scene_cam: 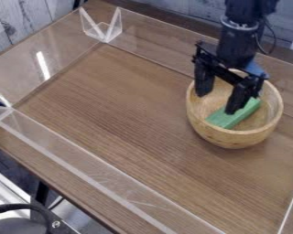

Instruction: Remove the green block from inside the brown bowl and put it on the table

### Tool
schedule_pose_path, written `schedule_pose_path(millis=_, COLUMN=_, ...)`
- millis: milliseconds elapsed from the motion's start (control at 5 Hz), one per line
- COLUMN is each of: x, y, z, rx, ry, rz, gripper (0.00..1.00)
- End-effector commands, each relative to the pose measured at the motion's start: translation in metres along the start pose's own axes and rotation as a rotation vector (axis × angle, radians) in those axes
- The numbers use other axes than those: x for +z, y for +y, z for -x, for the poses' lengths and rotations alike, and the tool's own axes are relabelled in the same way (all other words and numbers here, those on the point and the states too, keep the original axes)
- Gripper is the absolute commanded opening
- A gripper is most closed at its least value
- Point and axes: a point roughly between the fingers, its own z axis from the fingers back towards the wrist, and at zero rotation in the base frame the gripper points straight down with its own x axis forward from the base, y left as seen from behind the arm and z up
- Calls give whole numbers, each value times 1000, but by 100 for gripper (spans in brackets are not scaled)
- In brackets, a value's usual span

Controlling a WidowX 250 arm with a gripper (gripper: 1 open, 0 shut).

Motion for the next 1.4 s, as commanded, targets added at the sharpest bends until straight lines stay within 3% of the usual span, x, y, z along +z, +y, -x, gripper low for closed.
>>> schedule_pose_path(millis=0, x=13, y=-3, z=-16, rx=-29, ry=-74, rz=-13, gripper=100)
schedule_pose_path(millis=1200, x=0, y=-9, z=-33, rx=-116, ry=-146, rz=-20, gripper=100)
